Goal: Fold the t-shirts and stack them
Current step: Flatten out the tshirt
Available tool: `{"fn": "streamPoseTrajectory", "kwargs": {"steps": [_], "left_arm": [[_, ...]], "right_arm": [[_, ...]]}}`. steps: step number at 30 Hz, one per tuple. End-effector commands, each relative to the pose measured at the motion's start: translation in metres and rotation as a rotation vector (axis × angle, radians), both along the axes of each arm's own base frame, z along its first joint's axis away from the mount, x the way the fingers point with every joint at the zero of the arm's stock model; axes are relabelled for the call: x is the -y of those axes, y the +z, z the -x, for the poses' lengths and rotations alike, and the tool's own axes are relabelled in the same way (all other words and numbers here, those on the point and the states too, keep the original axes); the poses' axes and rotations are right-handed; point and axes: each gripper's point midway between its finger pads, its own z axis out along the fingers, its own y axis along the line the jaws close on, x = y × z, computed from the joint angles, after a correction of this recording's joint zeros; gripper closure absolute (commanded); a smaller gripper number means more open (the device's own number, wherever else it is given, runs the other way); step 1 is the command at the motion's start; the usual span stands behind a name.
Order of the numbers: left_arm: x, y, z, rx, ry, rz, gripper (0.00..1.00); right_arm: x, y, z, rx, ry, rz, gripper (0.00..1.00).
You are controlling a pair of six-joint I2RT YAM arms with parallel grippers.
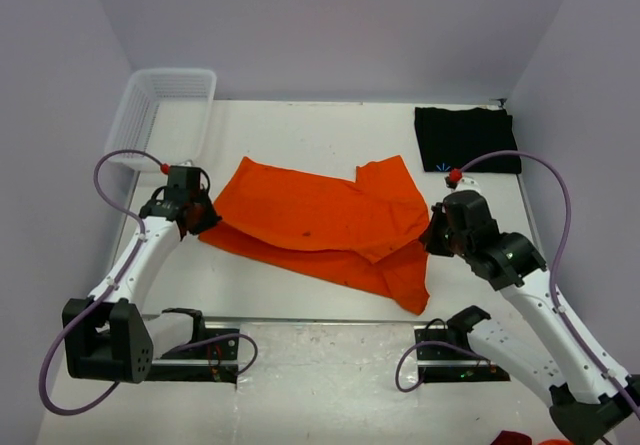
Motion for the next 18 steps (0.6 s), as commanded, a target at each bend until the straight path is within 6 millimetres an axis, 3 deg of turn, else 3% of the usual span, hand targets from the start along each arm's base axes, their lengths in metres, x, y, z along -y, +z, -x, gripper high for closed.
{"fn": "streamPoseTrajectory", "kwargs": {"steps": [1,11,18], "left_arm": [[0.001,0.014,-0.02,0.042,0.021,0.014,1.0],[-0.002,0.022,-0.026,0.064,0.043,0.003,1.0],[-0.004,0.031,-0.023,0.052,0.054,-0.005,1.0]], "right_arm": [[0.0,0.003,-0.008,0.021,-0.031,-0.001,1.0],[-0.01,0.005,0.001,0.013,0.014,-0.028,1.0],[-0.03,0.005,0.024,-0.038,0.08,-0.067,1.0]]}}
